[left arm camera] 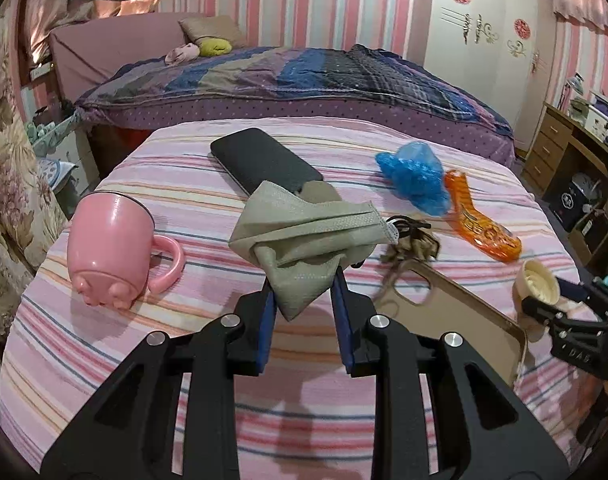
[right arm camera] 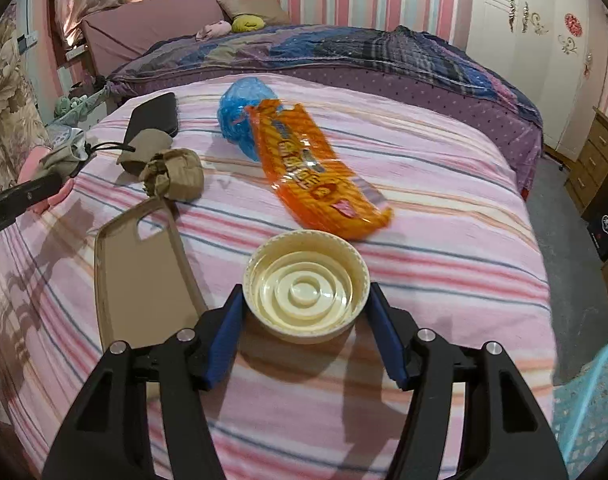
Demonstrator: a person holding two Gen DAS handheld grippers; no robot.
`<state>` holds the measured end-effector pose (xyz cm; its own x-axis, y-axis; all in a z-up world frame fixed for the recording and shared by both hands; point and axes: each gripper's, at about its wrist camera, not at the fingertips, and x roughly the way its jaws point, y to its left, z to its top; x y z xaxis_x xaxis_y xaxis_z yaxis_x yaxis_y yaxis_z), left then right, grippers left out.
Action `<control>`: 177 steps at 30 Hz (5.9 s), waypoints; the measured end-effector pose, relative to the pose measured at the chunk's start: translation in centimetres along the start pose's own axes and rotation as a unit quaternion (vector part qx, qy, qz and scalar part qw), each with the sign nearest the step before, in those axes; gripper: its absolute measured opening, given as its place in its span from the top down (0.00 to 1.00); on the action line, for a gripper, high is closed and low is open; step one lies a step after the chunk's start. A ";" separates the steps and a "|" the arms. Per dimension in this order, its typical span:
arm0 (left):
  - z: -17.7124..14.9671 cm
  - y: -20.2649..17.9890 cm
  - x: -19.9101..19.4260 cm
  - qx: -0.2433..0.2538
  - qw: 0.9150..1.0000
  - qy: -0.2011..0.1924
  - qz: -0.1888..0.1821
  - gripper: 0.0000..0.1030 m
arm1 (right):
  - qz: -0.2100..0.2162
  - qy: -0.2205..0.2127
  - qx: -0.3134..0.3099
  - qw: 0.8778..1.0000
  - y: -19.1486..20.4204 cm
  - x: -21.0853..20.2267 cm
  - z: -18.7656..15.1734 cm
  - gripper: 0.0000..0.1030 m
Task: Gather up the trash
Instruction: 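Carry the cloth and cream lid over the blue basket and open both tools, then move both tools back toward the bed, then grasp the brown crumpled item with the left tool, then grasp the orange snack wrapper with the right tool while the left holds the brown item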
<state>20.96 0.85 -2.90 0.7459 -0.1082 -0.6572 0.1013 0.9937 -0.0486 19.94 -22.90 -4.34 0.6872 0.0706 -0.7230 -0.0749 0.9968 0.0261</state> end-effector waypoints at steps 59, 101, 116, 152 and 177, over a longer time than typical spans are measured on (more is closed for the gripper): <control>-10.8 -40.8 -7.4 0.219 0.955 -0.026 -0.198 0.71 | -0.191 -0.065 0.205 0.958 -30.0 -19.3 -16.5 0.41; -4.3 -24.9 -5.4 0.121 0.987 -0.079 -0.074 0.06 | -0.194 -0.083 0.197 0.958 -25.2 -16.3 -12.3 0.09; -0.1 -13.8 -1.4 0.074 0.995 -0.070 -0.001 0.06 | -0.144 -0.110 0.154 0.971 -18.0 -13.1 -7.4 0.08; 2.7 -8.7 6.1 0.050 0.998 0.022 -0.018 0.59 | -0.081 -0.056 0.061 0.993 -7.3 -2.4 -0.9 0.08; 2.8 2.8 3.3 0.009 0.998 0.006 0.066 0.59 | 0.003 0.028 -0.032 0.999 -2.0 7.9 5.6 0.53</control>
<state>25.53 3.25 -3.07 0.7459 0.0246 -0.6656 0.0136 0.9985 0.0523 29.56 -24.11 -6.20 0.6452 0.0731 -0.7605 -0.1268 0.9918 -0.0122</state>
